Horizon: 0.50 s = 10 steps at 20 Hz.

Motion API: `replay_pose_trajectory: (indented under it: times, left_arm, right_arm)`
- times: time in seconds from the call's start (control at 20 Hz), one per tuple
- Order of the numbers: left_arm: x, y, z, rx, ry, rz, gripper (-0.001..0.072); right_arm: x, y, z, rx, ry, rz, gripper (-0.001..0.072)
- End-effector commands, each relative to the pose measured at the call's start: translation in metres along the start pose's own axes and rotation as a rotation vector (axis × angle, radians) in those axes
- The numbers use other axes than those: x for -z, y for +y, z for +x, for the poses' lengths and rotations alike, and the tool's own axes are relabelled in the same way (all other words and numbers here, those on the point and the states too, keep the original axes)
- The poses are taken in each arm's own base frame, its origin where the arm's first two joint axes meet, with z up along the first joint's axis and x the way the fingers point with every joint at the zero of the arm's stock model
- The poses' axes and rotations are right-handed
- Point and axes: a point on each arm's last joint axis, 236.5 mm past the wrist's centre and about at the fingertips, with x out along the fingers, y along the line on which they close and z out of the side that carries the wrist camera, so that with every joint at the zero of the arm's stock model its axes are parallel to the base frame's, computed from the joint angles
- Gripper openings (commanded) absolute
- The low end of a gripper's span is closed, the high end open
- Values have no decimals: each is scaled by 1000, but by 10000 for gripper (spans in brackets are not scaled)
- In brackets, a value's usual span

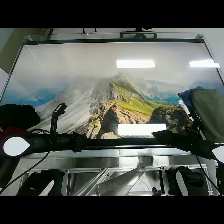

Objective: Fold the shirts.

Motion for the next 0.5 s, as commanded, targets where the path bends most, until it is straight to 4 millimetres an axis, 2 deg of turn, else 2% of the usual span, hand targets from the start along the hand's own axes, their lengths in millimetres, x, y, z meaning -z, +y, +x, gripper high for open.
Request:
replay_pose_trajectory:
  times: [0.0,0.25,0.45]
  left_arm:
    - [-2,6,-8,-12,-56,-26,19]
    - [-13,8,-23,-28,-140,-27,18]
    - [-9,6,-30,-29,-149,-16,19]
  right_arm:
    - [2,1,1,-7,-2,-1,20]
    - [2,1,1,-7,-2,-1,20]
    - [2,1,1,-7,-2,-1,20]
